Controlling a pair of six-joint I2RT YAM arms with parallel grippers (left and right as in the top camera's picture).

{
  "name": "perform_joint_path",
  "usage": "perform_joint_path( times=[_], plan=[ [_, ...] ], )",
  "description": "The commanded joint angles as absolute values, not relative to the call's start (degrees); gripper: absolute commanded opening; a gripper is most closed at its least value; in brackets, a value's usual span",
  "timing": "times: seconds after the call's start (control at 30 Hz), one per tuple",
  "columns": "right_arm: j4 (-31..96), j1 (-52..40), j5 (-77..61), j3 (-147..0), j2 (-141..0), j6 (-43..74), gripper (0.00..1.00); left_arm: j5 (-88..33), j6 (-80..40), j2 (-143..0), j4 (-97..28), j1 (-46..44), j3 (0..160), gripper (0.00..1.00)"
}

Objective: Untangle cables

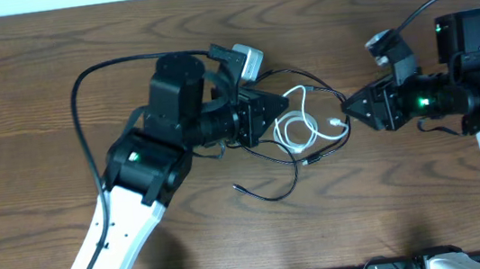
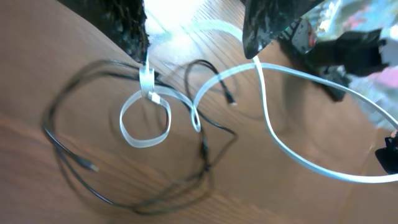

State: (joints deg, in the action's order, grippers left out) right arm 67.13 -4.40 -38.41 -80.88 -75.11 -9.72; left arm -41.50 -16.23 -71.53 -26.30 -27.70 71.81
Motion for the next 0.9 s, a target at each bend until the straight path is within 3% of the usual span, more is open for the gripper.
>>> perform_joint_path(
  times=[0.0, 0.3, 0.8, 0.87],
  plan=[
    [66.2, -7.3, -44.1, -80.4, -75.0, -14.0, 0.47, -43.8, -15.3, -69.8, -26.0, -27.7, 72.3, 0.08],
    [64.2, -14.9, -44.1, -80.4, -75.0, -16.8, 0.58, -44.6, -15.3, -69.4, -26.2, -27.7, 72.3, 0.08],
    [52.0, -18.2, -43.8, -80.4, -75.0, -16.8, 0.60, -53.2, -15.7, -69.5, -26.7, -27.7, 72.3, 0.07],
    [50.5, -18.2, -43.4, -80.4, -75.0, -16.8, 0.52, -53.8, -15.7, -69.5, -26.7, -27.7, 72.3, 0.07]
  ],
)
